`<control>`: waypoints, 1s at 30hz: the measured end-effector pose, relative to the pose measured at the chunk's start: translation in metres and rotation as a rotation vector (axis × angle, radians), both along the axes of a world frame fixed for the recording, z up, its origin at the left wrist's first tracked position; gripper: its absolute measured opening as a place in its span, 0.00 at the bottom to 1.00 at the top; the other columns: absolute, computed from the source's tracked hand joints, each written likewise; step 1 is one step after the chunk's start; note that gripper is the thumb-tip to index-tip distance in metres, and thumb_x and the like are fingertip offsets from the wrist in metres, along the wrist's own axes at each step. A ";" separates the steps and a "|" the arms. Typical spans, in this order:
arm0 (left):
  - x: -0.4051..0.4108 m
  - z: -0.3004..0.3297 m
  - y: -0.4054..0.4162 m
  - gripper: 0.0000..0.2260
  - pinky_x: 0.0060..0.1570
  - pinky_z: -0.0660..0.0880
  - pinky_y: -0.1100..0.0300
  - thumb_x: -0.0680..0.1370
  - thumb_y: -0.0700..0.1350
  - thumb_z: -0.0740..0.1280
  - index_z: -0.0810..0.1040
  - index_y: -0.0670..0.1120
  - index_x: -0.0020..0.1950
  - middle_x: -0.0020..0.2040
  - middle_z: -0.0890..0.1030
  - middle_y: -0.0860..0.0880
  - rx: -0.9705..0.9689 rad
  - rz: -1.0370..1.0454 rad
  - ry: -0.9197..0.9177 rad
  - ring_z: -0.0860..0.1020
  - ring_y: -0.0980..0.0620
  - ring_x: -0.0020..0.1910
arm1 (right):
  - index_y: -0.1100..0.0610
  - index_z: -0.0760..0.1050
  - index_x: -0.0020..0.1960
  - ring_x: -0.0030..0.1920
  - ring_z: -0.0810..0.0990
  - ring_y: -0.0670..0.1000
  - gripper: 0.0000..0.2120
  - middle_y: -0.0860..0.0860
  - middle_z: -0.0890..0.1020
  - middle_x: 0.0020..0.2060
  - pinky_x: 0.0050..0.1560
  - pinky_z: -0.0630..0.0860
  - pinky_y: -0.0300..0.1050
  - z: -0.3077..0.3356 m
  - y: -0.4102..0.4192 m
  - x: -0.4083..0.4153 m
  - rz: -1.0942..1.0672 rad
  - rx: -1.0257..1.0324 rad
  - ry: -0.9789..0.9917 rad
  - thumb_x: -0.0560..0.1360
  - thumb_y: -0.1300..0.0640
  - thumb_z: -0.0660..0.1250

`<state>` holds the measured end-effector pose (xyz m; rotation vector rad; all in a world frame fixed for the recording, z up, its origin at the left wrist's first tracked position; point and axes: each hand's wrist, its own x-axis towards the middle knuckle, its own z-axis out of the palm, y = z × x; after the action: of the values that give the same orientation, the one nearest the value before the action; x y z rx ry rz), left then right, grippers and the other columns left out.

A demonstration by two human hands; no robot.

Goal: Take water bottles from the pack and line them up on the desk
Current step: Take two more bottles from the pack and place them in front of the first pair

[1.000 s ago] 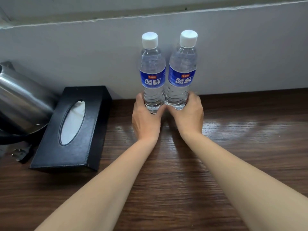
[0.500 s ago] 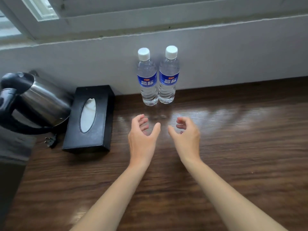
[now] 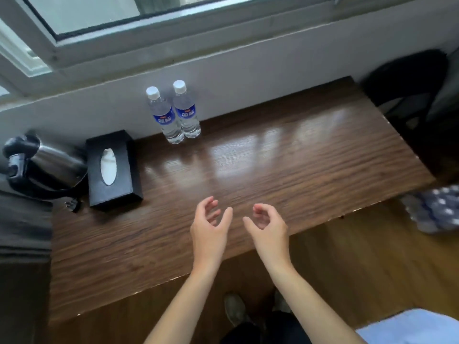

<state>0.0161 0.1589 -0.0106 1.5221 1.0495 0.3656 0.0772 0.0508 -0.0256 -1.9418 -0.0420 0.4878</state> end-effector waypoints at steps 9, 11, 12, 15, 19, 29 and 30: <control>0.008 0.021 -0.122 0.19 0.53 0.73 0.67 0.77 0.45 0.73 0.74 0.49 0.67 0.61 0.80 0.53 -0.043 -0.212 0.073 0.79 0.59 0.57 | 0.46 0.74 0.57 0.55 0.78 0.41 0.15 0.41 0.79 0.53 0.56 0.77 0.40 0.030 -0.148 -0.007 -0.151 -0.043 0.066 0.72 0.56 0.73; 0.020 0.026 -0.148 0.20 0.51 0.72 0.70 0.77 0.46 0.72 0.74 0.48 0.68 0.61 0.79 0.53 -0.018 -0.274 0.098 0.78 0.62 0.56 | 0.46 0.74 0.57 0.55 0.78 0.41 0.15 0.41 0.79 0.53 0.56 0.77 0.40 0.033 -0.181 -0.002 -0.203 -0.051 0.080 0.73 0.56 0.72; 0.027 0.030 -0.161 0.21 0.51 0.71 0.71 0.77 0.46 0.72 0.73 0.48 0.69 0.61 0.79 0.53 -0.003 -0.313 0.103 0.77 0.63 0.55 | 0.46 0.74 0.57 0.55 0.78 0.41 0.15 0.41 0.79 0.53 0.56 0.77 0.40 0.034 -0.197 0.001 -0.226 -0.052 0.082 0.73 0.56 0.72; 0.051 0.036 -0.201 0.21 0.49 0.70 0.72 0.77 0.46 0.72 0.73 0.48 0.69 0.61 0.79 0.52 0.041 -0.414 0.125 0.77 0.60 0.55 | 0.47 0.74 0.57 0.53 0.79 0.40 0.15 0.42 0.80 0.53 0.56 0.78 0.41 0.035 -0.246 0.012 -0.294 -0.074 0.086 0.73 0.55 0.72; 0.090 0.038 -0.253 0.21 0.46 0.70 0.75 0.78 0.46 0.71 0.73 0.47 0.69 0.62 0.79 0.51 0.076 -0.566 0.160 0.77 0.61 0.51 | 0.46 0.73 0.57 0.52 0.79 0.42 0.15 0.42 0.79 0.53 0.55 0.79 0.41 0.031 -0.308 0.028 -0.403 -0.080 0.128 0.73 0.55 0.73; 0.185 0.023 -0.367 0.18 0.47 0.73 0.75 0.78 0.46 0.71 0.75 0.49 0.67 0.59 0.80 0.54 0.097 -1.146 0.234 0.80 0.57 0.58 | 0.55 0.74 0.58 0.52 0.80 0.47 0.14 0.49 0.80 0.52 0.45 0.73 0.31 0.024 -0.433 0.078 -0.682 -0.004 0.278 0.73 0.60 0.72; 0.196 0.020 -0.377 0.18 0.47 0.74 0.75 0.78 0.46 0.71 0.75 0.49 0.67 0.58 0.80 0.55 0.095 -1.217 0.244 0.80 0.58 0.57 | 0.55 0.75 0.57 0.51 0.80 0.48 0.14 0.50 0.80 0.52 0.45 0.73 0.32 0.022 -0.444 0.084 -0.696 -0.001 0.296 0.73 0.60 0.71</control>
<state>0.2121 -0.2177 0.0093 2.0231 0.1305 -0.6379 0.1616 -0.3931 -0.0036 -1.7240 0.7946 0.2945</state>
